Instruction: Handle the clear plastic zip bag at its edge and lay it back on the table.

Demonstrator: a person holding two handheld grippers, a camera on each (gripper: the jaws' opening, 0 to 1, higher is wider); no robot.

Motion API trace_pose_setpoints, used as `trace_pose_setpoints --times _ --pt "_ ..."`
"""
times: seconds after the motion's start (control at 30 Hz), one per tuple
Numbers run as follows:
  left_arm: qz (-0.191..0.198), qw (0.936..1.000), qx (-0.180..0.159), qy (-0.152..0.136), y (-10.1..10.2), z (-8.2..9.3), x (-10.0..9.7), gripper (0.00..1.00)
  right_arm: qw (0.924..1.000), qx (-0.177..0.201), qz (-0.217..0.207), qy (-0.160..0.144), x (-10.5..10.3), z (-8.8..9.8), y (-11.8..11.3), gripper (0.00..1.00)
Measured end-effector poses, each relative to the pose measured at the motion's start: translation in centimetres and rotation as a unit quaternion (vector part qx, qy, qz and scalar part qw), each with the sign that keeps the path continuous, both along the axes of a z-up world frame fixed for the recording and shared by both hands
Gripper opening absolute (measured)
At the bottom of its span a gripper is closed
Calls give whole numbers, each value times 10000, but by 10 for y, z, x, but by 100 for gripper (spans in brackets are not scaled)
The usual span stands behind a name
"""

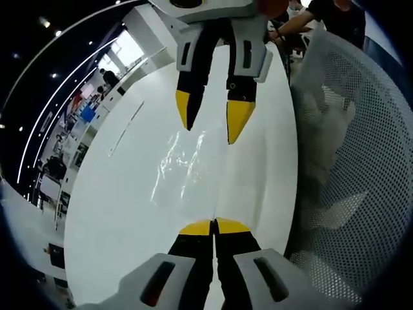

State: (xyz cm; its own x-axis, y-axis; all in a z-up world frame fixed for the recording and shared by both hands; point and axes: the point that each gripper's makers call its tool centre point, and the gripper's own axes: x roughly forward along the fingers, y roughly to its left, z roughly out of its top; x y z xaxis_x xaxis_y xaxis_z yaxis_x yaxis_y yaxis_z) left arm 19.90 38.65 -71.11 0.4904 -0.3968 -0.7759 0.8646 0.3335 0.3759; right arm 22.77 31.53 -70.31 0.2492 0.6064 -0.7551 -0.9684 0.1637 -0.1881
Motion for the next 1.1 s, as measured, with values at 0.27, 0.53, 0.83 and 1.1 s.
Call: trace_pose_setpoints --times 0.27,0.53,0.83,1.1 --pt "-13 10000 39 30 1 -5 1 0 9999 58 -110 -42 4 6 -4 29" --pt "-20 10000 5 2 -2 0 2 0 9996 -291 48 -37 0 -7 -10 29" --pt "-36 10000 -14 -5 -4 0 2 0 9989 -442 164 26 -9 -20 -6 15" --pt "-32 10000 -10 -3 -5 1 2 0 9981 -531 169 278 -19 -28 -7 3"
